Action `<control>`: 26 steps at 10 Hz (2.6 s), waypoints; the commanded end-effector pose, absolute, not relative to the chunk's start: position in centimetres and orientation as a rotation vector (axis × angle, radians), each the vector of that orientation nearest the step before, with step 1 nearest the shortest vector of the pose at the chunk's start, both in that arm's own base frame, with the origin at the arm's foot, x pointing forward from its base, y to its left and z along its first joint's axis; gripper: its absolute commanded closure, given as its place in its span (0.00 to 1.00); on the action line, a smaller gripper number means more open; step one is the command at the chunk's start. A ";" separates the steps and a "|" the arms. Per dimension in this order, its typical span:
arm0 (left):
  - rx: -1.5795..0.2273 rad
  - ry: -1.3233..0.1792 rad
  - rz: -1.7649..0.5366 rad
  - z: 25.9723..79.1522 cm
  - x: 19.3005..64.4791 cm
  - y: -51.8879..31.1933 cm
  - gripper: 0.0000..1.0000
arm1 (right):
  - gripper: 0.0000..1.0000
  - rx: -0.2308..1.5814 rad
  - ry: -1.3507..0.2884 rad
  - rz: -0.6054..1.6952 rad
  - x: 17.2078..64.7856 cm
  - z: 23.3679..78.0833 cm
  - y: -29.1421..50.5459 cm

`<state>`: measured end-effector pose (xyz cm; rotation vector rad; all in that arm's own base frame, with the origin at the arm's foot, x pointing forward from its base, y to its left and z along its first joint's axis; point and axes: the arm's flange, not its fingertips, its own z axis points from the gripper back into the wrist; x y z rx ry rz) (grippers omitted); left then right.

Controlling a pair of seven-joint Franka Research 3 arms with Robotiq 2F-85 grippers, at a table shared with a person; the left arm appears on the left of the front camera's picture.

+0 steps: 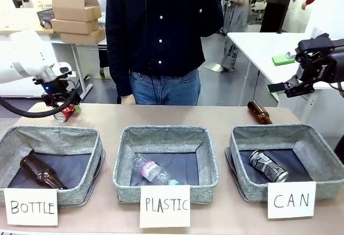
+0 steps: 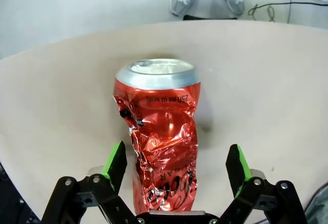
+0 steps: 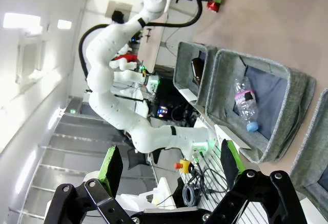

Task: Sort the can waste into the basket.
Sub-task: Pick up the can waste from the table and place it in the right Fabric basket.

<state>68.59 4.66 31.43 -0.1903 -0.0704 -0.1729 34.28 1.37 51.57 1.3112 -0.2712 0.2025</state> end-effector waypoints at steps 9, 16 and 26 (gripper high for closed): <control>-0.136 -0.073 -0.181 32.0 68.7 4.1 0.96 | 0.00 1.307 -0.277 0.225 34.4 51.7 1.3; -0.348 -0.263 -0.376 42.2 58.6 4.7 1.00 | 0.00 1.307 -0.277 0.225 34.4 51.7 1.3; -0.545 -0.530 -0.948 51.0 40.6 0.9 1.00 | 0.00 1.307 -0.277 0.225 34.4 51.7 1.3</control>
